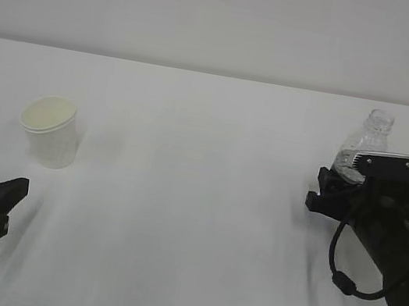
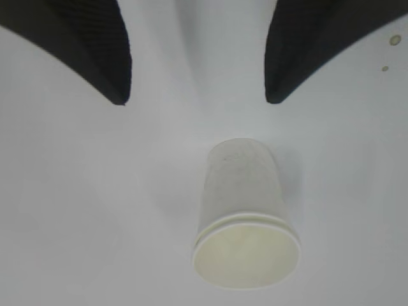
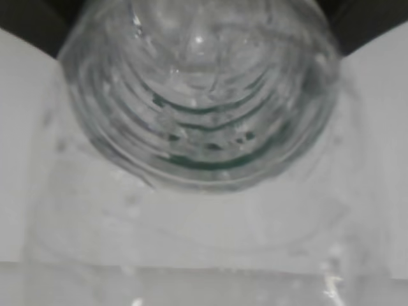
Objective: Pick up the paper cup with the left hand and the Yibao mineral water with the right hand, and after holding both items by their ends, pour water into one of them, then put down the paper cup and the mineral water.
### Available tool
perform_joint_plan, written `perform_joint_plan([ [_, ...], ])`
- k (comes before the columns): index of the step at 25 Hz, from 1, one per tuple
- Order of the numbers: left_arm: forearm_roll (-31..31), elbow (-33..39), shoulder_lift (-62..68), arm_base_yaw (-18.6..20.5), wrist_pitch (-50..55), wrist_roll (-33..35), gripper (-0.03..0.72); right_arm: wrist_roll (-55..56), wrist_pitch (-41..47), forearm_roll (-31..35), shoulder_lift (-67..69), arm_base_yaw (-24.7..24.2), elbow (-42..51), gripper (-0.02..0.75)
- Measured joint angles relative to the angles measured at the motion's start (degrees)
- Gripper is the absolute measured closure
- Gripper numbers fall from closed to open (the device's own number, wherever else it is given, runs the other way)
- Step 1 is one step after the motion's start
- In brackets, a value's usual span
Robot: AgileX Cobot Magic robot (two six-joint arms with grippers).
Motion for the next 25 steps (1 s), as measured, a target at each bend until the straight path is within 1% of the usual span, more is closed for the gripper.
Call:
perform_joint_plan([
  [18, 0.0, 0.0, 0.0, 0.0, 0.0, 0.0, 0.221, -0.2, 2.1, -0.7, -2.5, 0.0, 0.0, 0.25],
  [25, 0.0, 0.0, 0.0, 0.0, 0.0, 0.0, 0.222, -1.5, 2.4, -0.7, -6.3, 0.0, 1.8, 0.251],
])
